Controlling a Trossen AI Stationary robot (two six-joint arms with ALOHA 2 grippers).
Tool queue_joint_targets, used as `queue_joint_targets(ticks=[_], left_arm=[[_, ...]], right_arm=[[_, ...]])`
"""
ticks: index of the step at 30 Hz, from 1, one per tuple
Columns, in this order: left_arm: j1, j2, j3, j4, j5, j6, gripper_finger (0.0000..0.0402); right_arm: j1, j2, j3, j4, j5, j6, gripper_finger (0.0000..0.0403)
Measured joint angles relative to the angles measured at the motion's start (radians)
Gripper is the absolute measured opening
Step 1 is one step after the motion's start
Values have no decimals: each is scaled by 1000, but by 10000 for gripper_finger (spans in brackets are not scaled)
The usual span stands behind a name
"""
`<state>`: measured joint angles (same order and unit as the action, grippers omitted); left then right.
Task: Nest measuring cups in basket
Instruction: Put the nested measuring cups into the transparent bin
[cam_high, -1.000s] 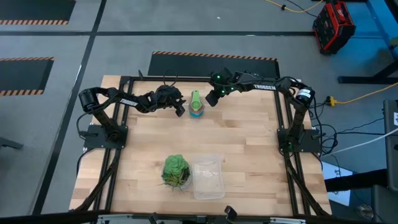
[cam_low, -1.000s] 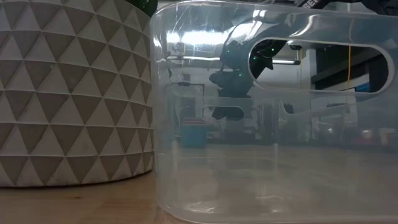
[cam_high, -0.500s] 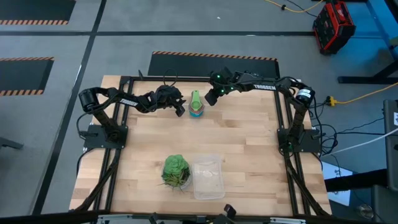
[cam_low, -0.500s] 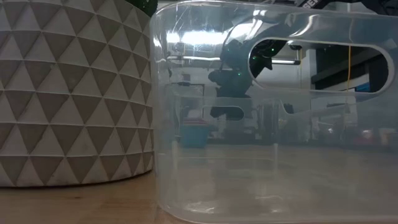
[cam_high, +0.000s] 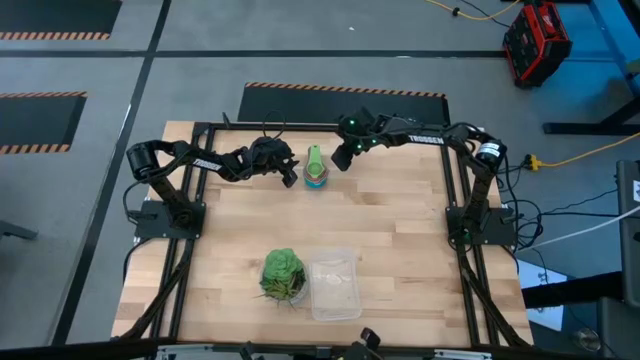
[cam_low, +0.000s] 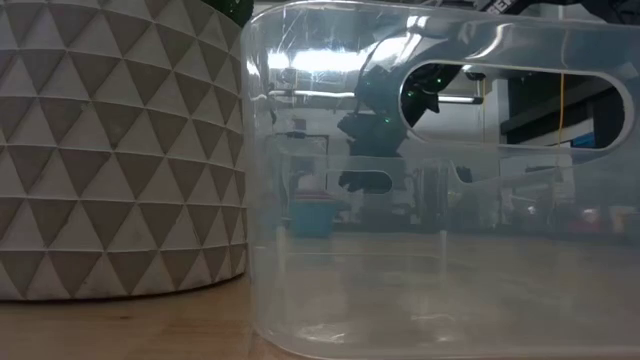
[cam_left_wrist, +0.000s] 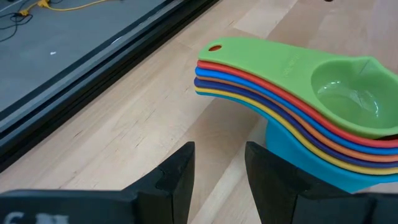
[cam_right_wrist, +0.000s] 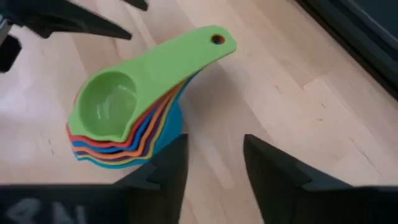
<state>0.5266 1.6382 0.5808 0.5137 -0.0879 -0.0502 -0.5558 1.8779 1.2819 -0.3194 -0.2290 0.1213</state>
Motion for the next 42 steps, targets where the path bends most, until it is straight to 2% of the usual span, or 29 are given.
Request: queue_joint_targets(ticks=[3, 6, 10, 17, 27, 32, 37, 42], left_arm=[[0, 0, 0, 0, 0, 0, 135], [0, 0, 0, 0, 0, 0, 135], [0, 0, 0, 0, 0, 0, 135], [0, 0, 0, 0, 0, 0, 135], [0, 0, 0, -2, 0, 0, 135], [0, 0, 0, -4, 0, 0, 135], [0, 0, 0, -4, 0, 0, 135], [0, 0, 0, -4, 0, 0, 135]], right_arm=[[-1, 0, 0, 0, 1, 4, 180], [1, 0, 0, -6, -6, -32, 184], [1, 0, 0, -18, -115, -131, 185], [-18, 0, 0, -14, -98, -27, 185], [-20, 0, 0, 0, -120, -73, 185], [-29, 0, 0, -1, -190, -77, 185], [-31, 3, 0, -3, -204, -78, 185], [-33, 7, 1, -14, -262, -21, 185]])
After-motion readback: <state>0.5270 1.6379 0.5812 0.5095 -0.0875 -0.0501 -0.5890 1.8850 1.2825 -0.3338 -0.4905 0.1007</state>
